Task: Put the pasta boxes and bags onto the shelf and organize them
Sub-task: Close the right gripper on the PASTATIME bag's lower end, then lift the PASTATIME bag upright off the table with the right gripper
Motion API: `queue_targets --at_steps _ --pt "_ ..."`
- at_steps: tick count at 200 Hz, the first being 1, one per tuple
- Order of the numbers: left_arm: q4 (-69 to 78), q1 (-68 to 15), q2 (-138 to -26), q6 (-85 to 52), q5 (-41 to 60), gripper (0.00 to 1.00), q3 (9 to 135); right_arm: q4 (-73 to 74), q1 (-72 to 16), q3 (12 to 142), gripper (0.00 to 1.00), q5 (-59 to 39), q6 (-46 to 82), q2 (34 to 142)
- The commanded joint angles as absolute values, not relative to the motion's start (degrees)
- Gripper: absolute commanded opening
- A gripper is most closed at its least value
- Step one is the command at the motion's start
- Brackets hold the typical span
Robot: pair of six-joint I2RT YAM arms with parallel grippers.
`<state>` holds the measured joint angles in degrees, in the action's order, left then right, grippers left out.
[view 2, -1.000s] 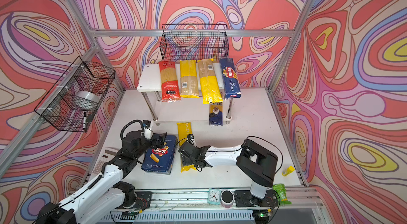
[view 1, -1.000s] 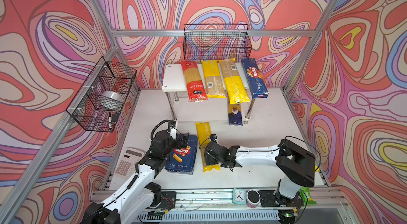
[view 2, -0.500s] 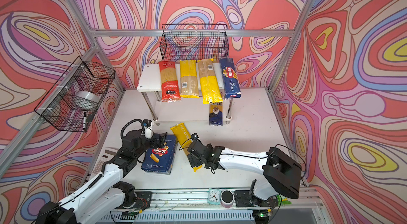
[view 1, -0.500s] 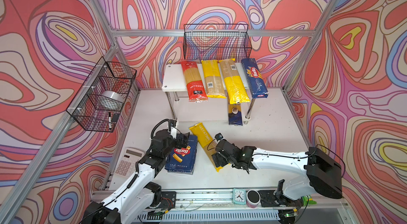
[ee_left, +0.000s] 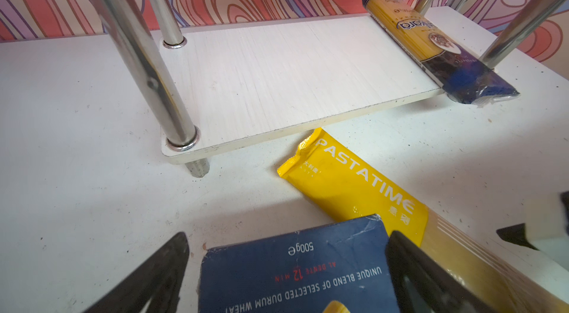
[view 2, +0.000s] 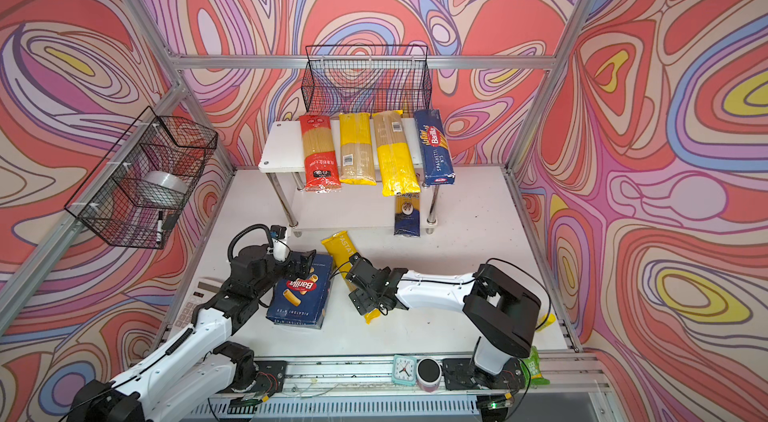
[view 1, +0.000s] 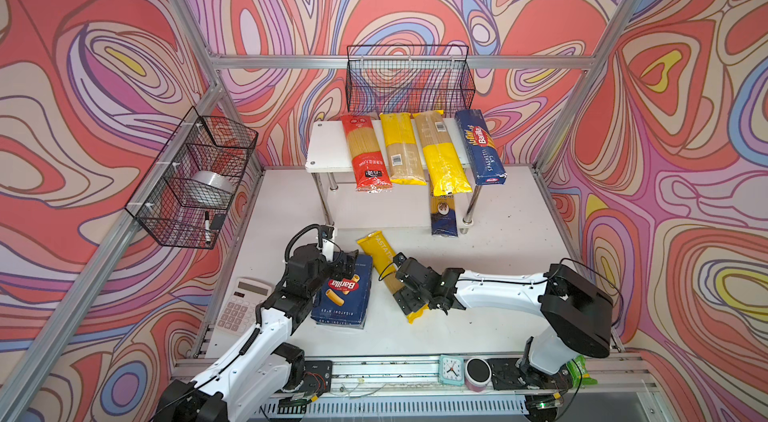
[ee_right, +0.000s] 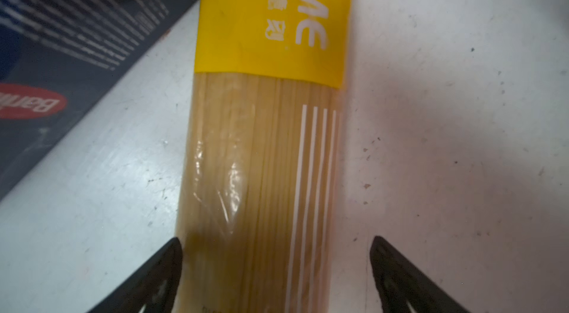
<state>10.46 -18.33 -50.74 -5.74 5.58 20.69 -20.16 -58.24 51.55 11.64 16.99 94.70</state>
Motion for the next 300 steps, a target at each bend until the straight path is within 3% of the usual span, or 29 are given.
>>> queue_targets --at_steps 1,72,134,238,300 --pt "10.0 -18.1 -50.0 -5.3 6.0 1.00 21.3 -17.4 -56.9 51.9 0.98 8.4 16.0 95.8" --pt "9.9 -18.0 -50.4 -5.3 6.2 1.00 21.6 -11.7 -55.6 52.5 0.98 1.2 15.8 100.5" --pt "9.7 -18.1 -51.0 -5.2 6.4 1.00 21.9 -16.4 -55.7 52.2 0.95 7.8 19.3 101.0" --pt "9.9 -18.0 -49.6 -4.9 7.6 1.00 21.2 -10.8 -60.7 50.0 0.73 9.3 25.5 103.0" --pt "10.0 -18.1 -49.0 -4.9 7.6 1.00 20.8 -10.2 -61.2 50.4 0.50 10.1 28.3 102.6"
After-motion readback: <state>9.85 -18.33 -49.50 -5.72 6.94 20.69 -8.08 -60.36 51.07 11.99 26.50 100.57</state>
